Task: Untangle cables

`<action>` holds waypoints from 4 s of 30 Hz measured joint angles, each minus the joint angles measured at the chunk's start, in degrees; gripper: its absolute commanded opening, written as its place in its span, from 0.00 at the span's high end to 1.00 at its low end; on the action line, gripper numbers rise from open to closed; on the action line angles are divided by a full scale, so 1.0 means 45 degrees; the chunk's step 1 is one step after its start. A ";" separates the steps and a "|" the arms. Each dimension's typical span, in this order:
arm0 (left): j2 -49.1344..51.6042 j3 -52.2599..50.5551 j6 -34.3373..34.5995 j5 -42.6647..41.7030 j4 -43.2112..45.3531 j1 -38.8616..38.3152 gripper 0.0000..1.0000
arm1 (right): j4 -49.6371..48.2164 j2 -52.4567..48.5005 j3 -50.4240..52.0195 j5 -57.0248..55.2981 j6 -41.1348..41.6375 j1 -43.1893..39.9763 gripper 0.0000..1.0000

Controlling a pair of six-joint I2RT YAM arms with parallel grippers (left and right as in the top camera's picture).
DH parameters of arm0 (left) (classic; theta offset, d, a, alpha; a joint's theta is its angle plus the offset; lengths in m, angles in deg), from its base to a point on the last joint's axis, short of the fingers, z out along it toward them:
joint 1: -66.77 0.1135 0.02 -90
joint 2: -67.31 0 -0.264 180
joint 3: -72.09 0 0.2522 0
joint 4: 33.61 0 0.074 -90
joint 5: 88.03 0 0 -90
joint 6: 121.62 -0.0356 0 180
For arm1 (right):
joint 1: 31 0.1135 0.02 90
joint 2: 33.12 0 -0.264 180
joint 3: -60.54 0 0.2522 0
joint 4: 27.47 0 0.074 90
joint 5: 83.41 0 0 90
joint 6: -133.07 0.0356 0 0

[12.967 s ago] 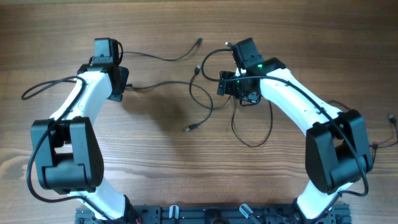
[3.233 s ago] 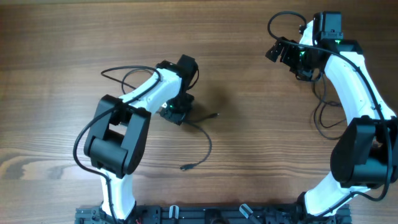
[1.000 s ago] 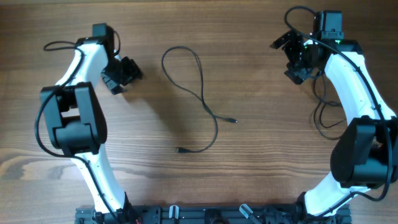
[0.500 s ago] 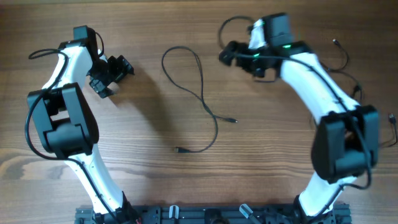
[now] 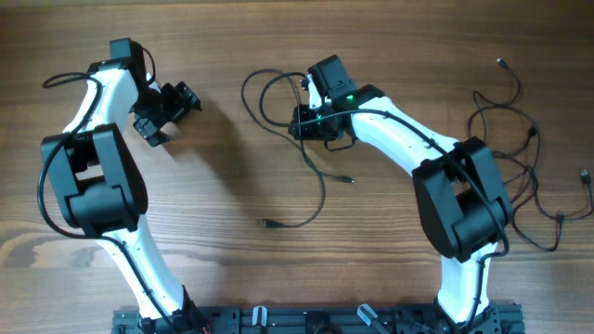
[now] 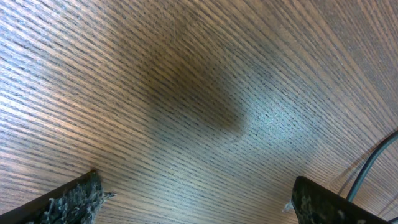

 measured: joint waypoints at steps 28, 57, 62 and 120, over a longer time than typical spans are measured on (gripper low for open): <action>0.0000 0.0000 0.0000 -0.0005 0.0029 0.0000 0.00 | 0.2424 -0.0491 -0.2404 -0.2812 -0.3735 0.0855 0.41; 0.0000 0.0000 0.0000 0.0000 0.0029 0.0000 0.00 | 0.3031 -0.0597 -0.0874 -0.3560 -0.3944 0.2385 0.58; 0.0000 0.0000 0.0000 0.0000 0.0029 0.0000 0.00 | 0.3327 -0.0597 -0.1224 -0.4153 -0.4250 0.2385 0.56; 0.0000 0.0000 0.0000 -0.0010 0.0073 0.0000 0.00 | 0.5707 -0.1423 -0.2006 -0.3585 -0.4595 0.1477 0.96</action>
